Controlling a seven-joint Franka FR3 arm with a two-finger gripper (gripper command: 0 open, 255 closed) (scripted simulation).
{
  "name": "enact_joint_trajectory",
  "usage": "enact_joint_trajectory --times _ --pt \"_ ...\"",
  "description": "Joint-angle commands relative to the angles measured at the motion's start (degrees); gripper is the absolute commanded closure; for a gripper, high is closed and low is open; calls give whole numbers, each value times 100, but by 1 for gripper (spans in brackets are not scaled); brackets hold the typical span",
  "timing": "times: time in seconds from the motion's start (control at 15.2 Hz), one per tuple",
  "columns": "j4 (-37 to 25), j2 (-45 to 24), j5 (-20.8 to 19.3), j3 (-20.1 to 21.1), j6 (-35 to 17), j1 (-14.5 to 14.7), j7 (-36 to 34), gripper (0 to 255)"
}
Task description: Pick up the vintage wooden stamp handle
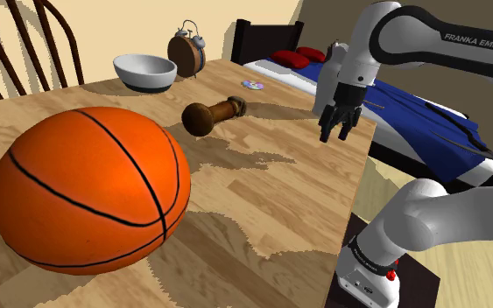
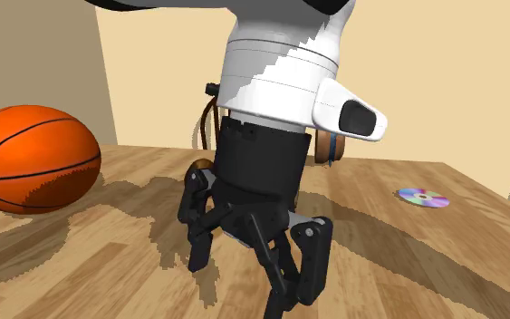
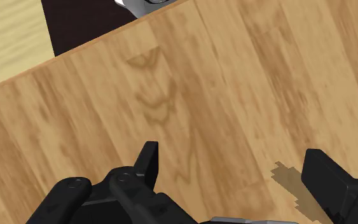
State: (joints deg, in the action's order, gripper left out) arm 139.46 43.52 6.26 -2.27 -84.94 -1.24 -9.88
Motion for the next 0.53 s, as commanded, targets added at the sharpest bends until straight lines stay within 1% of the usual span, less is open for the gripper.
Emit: enact_joint_trajectory --times 0.0,0.26,0.46 --pt "0 0 0 0 0 0 0 0" --pt "-378 -557 421 530 -293 -29 -1060 0" --pt "-752 -1053 641 890 -513 -79 -1836 0"
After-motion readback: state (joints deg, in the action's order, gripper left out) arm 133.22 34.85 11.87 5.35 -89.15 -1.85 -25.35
